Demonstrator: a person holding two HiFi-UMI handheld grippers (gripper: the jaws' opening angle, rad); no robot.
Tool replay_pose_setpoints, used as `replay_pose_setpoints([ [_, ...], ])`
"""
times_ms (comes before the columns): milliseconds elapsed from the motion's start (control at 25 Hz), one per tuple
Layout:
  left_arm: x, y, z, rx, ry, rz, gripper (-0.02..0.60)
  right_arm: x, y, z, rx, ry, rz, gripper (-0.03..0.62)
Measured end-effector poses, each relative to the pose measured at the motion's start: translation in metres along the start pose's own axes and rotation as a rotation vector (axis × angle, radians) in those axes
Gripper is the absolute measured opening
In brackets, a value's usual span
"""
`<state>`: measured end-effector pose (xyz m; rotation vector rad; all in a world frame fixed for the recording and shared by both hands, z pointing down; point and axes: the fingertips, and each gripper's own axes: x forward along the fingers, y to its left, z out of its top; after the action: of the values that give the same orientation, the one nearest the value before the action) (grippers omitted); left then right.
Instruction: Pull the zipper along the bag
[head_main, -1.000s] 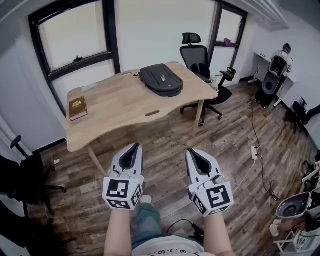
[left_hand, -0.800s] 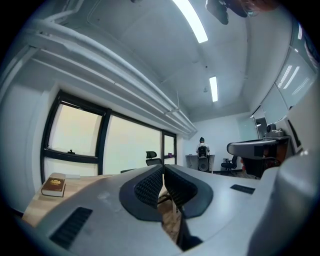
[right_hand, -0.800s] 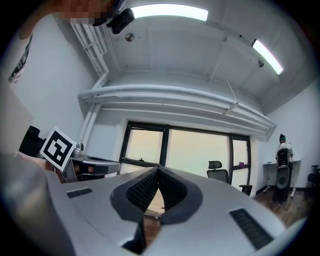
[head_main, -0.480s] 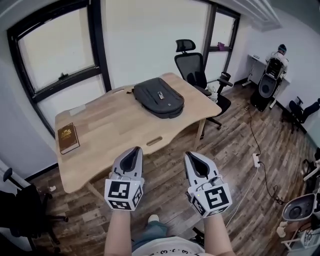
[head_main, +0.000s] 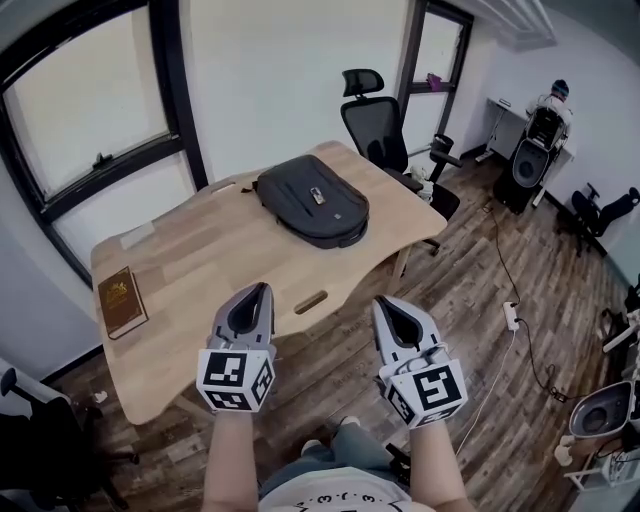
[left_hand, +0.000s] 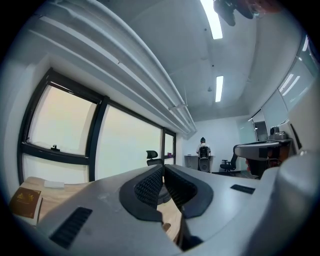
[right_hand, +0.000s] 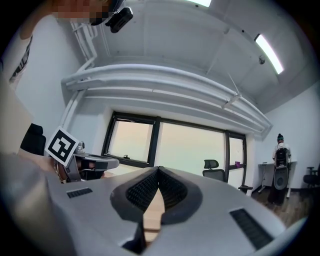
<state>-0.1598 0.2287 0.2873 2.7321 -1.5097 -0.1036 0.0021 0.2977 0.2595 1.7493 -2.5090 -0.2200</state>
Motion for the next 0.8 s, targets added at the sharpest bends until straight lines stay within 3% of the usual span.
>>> replay_pose_setpoints([
  [360, 0.062, 0.031, -0.028, 0.013, 0.039, 0.023, 0.023, 0.072, -0.044, -0.033, 0.03, 0.011, 0.012, 0.051],
  [560, 0.131, 0.043, -0.04, 0.024, 0.072, 0.043, 0.023, 0.131, -0.094, -0.049, 0.066, 0.02, 0.028, 0.051],
  [800, 0.215, 0.072, -0.057, 0.011, 0.116, 0.124, 0.023, 0.206, -0.156, -0.069, 0.089, 0.044, 0.074, 0.051],
])
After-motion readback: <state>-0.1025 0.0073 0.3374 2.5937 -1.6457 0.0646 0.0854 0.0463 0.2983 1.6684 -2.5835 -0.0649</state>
